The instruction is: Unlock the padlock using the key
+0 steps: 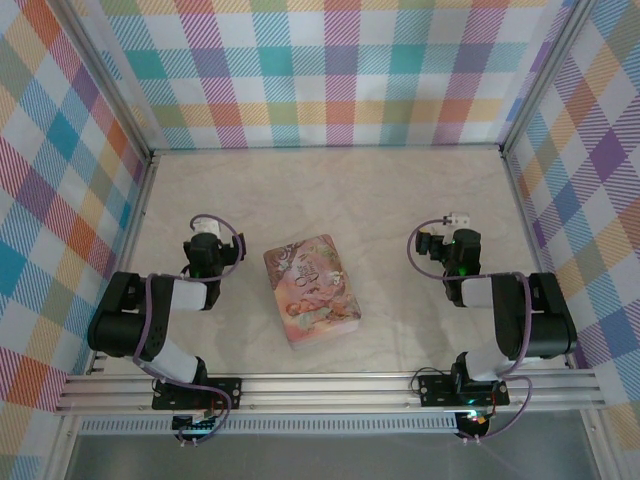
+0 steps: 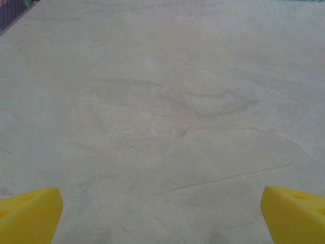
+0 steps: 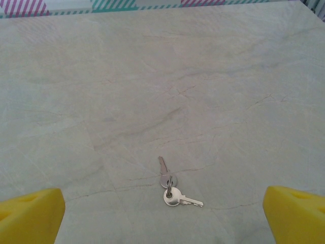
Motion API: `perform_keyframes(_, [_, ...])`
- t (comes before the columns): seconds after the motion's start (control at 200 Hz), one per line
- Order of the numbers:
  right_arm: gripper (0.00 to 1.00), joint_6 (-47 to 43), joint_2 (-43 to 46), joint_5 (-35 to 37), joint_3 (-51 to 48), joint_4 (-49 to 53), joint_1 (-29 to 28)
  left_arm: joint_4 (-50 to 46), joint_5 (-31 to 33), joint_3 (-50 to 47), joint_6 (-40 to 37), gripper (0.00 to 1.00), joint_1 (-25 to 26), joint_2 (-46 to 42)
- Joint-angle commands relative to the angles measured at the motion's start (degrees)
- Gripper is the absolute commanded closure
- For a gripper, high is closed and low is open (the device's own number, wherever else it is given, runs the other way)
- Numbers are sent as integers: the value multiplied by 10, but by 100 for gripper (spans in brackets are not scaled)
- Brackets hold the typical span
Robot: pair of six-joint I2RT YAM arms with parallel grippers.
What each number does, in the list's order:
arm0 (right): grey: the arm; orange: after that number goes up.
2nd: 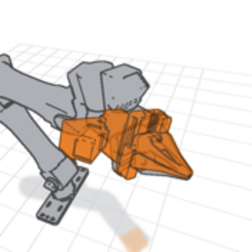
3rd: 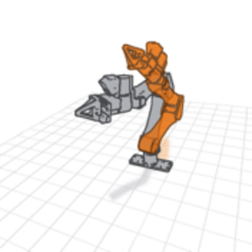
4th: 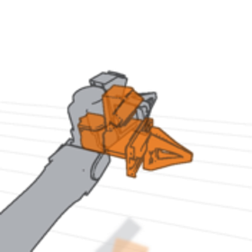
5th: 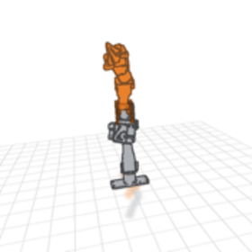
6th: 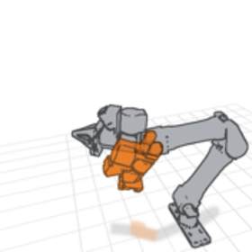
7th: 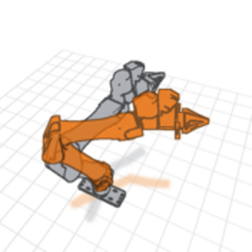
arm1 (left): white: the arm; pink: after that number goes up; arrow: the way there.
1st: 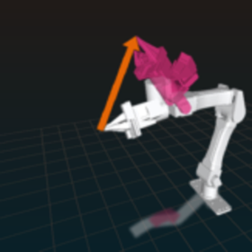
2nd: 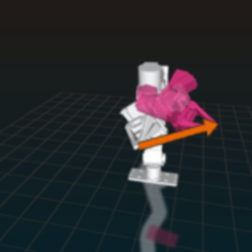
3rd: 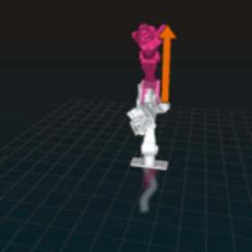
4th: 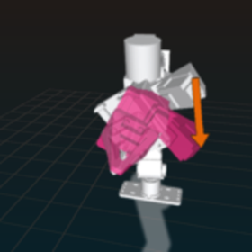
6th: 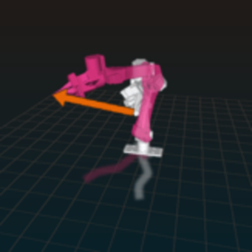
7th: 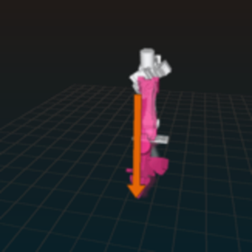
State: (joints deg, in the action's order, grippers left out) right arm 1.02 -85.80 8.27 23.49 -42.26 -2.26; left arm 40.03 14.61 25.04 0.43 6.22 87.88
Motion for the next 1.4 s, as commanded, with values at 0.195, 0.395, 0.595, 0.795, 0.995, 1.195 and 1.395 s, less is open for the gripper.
perform_keyframes(0.195, [0, 31, 134, -27, 58, 155, -2, -183, 55, 105, 37, 0, 2, -102])
perform_keyframes(0.395, [0, 201, 225, -54, 118, 303, -1, -374, 45, 192, 300, 0, -7, -143])
perform_keyframes(0.595, [1, 316, 241, -178, 174, 455, 11, -392, -162, 184, 375, 0, -27, -133])
perform_keyframes(0.795, [0, 326, 248, -303, 177, 502, -2, -432, -272, 155, 386, 4, 20, -150])
perform_keyframes(0.995, [4, 332, 261, -337, 152, 549, -64, -426, -323, 121, 404, 10, 108, -175])
perform_keyframes(1.195, [12, 340, 250, -329, 123, 561, -154, -418, -309, 138, 406, 14, 165, -166])
perform_keyframes(1.395, [16, 361, 217, -314, 105, 543, -230, -388, -317, 164, 421, 18, 184, -116])
